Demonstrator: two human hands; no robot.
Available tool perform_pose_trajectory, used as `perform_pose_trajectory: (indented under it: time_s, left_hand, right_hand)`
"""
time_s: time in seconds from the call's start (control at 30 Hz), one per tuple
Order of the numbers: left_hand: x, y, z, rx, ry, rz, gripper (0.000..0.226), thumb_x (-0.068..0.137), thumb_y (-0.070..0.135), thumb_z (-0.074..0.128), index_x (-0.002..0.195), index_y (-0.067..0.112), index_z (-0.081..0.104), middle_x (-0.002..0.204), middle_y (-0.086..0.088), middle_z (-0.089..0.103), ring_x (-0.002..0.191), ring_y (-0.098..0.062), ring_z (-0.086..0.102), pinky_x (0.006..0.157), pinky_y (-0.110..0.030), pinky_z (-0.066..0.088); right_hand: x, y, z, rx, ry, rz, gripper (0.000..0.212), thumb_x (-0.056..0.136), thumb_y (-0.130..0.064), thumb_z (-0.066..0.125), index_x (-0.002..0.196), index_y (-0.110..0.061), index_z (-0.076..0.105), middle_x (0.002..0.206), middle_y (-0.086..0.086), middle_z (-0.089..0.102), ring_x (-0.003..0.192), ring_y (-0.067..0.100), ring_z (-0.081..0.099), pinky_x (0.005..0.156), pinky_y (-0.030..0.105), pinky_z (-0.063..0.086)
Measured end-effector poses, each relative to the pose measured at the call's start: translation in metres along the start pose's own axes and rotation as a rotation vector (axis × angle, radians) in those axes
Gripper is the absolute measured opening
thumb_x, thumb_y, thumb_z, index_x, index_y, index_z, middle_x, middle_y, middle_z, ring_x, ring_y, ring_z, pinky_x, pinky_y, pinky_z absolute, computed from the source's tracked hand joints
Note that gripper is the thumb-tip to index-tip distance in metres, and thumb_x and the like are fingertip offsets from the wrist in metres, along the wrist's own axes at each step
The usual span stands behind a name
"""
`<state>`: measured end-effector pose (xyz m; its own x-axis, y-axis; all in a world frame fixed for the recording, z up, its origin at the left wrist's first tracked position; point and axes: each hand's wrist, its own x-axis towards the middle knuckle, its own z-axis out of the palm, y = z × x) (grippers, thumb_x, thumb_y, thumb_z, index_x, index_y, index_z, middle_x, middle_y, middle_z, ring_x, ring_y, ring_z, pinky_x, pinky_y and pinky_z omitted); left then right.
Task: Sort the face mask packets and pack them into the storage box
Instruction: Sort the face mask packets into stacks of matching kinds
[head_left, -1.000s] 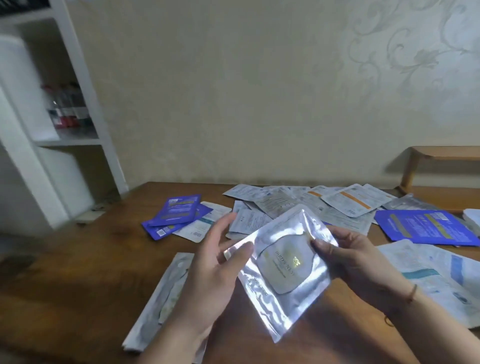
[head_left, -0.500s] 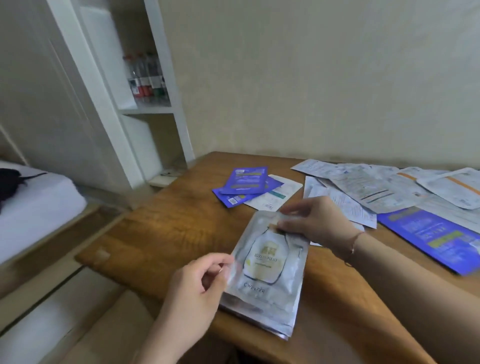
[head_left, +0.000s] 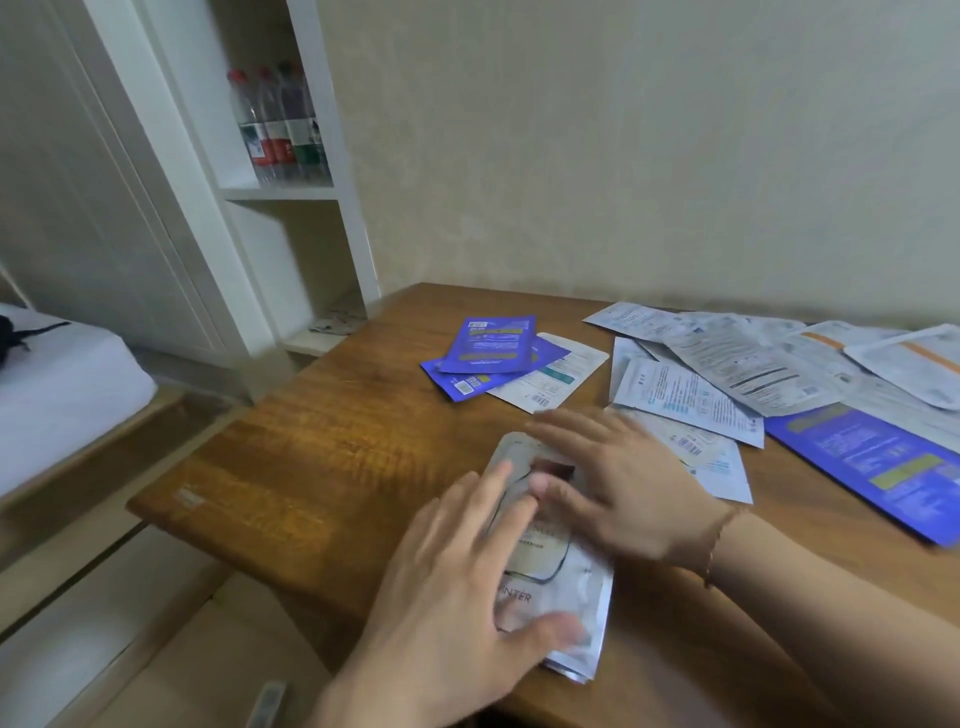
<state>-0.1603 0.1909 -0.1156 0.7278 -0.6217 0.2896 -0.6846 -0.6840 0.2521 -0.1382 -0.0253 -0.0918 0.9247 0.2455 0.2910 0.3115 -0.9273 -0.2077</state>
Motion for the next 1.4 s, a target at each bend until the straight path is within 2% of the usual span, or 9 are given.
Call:
perform_pose_trajectory:
  time_s: [0.13, 0.3, 0.47, 0.7, 0.83, 0.97, 1.07, 1.27, 1.4]
  left_hand:
    - [0.002, 0.006, 0.01, 0.014, -0.126, -0.045, 0.096, 0.069, 0.096, 0.022, 0.148, 0.054, -0.012, 0.157, 0.025, -0.026, 0.147, -0.004, -0.021, 0.123, -0.038, 0.01]
    - [0.004, 0.014, 0.004, 0.04, -0.155, -0.066, 0.098, 0.072, 0.086, 0.037, 0.147, 0.053, -0.015, 0.148, 0.029, -0.04, 0.139, 0.0, -0.037, 0.119, -0.031, -0.002]
    - [0.004, 0.0, 0.01, 0.013, -0.099, -0.002, 0.097, 0.076, 0.093, 0.023, 0.152, 0.034, 0.027, 0.162, 0.007, 0.024, 0.148, -0.019, 0.027, 0.099, -0.05, 0.048]
    - [0.042, 0.034, -0.012, -0.312, 0.367, -0.04, 0.063, 0.083, 0.072, 0.046, 0.134, 0.036, 0.057, 0.142, 0.028, 0.048, 0.133, 0.004, 0.042, 0.101, -0.018, 0.037]
    - [0.069, 0.088, 0.006, -0.192, 0.112, -0.059, 0.061, 0.079, 0.071, 0.039, 0.129, 0.042, 0.059, 0.136, 0.03, 0.051, 0.126, 0.008, 0.047, 0.098, -0.01, 0.038]
    - [0.094, 0.126, 0.021, 0.043, -0.174, -0.013, 0.066, 0.09, 0.06, 0.042, 0.147, 0.026, 0.04, 0.158, 0.004, 0.032, 0.145, -0.017, 0.031, 0.113, -0.042, 0.032]
    - [0.108, 0.149, 0.035, 0.103, -0.452, -0.078, 0.083, 0.096, 0.058, 0.043, 0.157, 0.018, 0.002, 0.165, -0.004, -0.007, 0.151, -0.026, -0.007, 0.12, -0.052, -0.002]
    - [0.143, 0.177, 0.059, 0.089, -0.558, 0.008, 0.066, 0.099, 0.064, 0.025, 0.155, 0.039, 0.001, 0.165, 0.003, -0.011, 0.151, -0.028, -0.014, 0.116, -0.06, -0.006]
    - [0.169, 0.17, 0.063, 0.164, -0.63, -0.098, 0.094, 0.082, 0.082, 0.041, 0.155, 0.041, -0.002, 0.165, 0.004, -0.013, 0.151, -0.031, -0.011, 0.116, -0.063, -0.004]
  right_hand:
    - [-0.01, 0.01, 0.007, 0.073, -0.142, -0.012, 0.075, 0.087, -0.073, 0.017, 0.15, -0.034, 0.03, 0.157, -0.017, 0.025, 0.142, 0.004, 0.024, 0.117, 0.026, 0.02]
    - [-0.017, 0.019, 0.015, 0.109, -0.149, -0.061, 0.072, 0.089, -0.072, 0.017, 0.151, -0.037, 0.025, 0.158, -0.022, 0.019, 0.14, -0.001, 0.021, 0.113, 0.013, 0.012]
    - [-0.015, 0.021, 0.011, 0.123, -0.142, -0.076, 0.073, 0.087, -0.076, 0.011, 0.151, -0.043, 0.021, 0.157, -0.027, 0.013, 0.143, -0.006, 0.009, 0.115, 0.015, 0.005]
    - [-0.016, 0.069, -0.008, 0.041, 0.086, 0.323, 0.046, 0.093, -0.054, 0.048, 0.134, -0.035, 0.052, 0.148, -0.013, 0.041, 0.139, 0.011, 0.033, 0.112, 0.031, 0.034]
    - [-0.032, 0.092, -0.007, -0.142, 0.03, 0.404, 0.024, 0.094, -0.045, 0.052, 0.109, -0.037, 0.069, 0.144, -0.009, 0.049, 0.144, 0.024, 0.029, 0.112, 0.041, 0.032]
    - [-0.065, 0.107, -0.017, -0.269, 0.112, 0.308, 0.028, 0.085, -0.048, 0.048, 0.082, -0.037, 0.074, 0.112, -0.007, 0.07, 0.121, 0.031, 0.058, 0.088, 0.047, 0.054]
    - [-0.1, 0.118, -0.03, -0.203, 0.06, 0.318, 0.026, 0.086, -0.048, 0.048, 0.086, -0.038, 0.072, 0.112, -0.01, 0.07, 0.115, 0.024, 0.063, 0.086, 0.041, 0.055]
    - [-0.17, 0.136, -0.042, -0.134, 0.002, 0.41, 0.04, 0.092, -0.05, 0.038, 0.115, -0.035, 0.067, 0.128, -0.012, 0.063, 0.124, 0.016, 0.057, 0.095, 0.044, 0.05]
    - [-0.188, 0.133, -0.058, -0.16, -0.103, 0.491, 0.058, 0.087, -0.063, 0.019, 0.132, -0.046, 0.052, 0.143, -0.029, 0.043, 0.141, 0.006, 0.034, 0.112, 0.047, 0.028]
